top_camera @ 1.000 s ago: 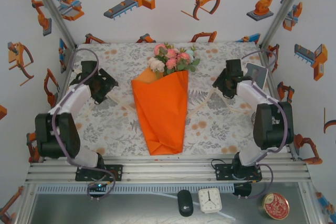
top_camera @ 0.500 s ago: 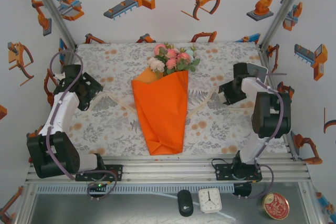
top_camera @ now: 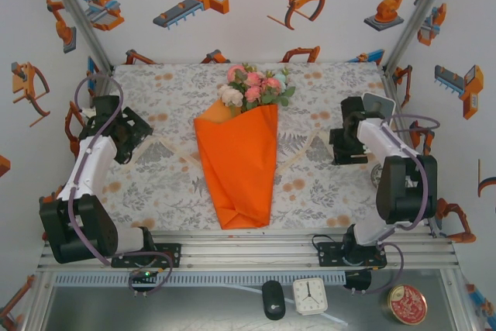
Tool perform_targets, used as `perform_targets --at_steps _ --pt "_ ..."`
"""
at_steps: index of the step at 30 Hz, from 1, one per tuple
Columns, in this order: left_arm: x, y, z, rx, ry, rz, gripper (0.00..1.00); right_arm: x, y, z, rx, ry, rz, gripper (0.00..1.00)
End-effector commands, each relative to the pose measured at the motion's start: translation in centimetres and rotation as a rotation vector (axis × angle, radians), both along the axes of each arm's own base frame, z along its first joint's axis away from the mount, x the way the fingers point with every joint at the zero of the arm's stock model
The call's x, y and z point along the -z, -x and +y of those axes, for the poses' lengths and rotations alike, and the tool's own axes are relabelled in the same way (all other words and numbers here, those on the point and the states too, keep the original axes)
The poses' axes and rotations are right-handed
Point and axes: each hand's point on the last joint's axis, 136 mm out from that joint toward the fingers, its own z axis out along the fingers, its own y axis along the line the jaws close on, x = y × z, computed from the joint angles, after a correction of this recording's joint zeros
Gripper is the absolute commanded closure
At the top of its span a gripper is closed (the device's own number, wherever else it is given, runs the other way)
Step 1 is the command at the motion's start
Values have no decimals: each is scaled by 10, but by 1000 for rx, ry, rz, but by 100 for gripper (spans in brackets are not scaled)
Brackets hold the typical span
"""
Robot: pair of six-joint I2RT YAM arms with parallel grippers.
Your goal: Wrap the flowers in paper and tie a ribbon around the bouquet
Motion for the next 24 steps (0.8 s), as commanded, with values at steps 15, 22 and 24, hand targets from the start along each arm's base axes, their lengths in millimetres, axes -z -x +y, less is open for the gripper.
perform_targets --at_steps 15,22,24 --pt "13 17 2 -96 124 33 10 45 -21 -23 13 106 -12 62" --pt "30 -4 13 -212 208 47 9 -36 -70 -26 -149 200 -364 100" --pt "35 -16 17 -221 201 60 13 -74 -88 -17 -234 205 -508 100"
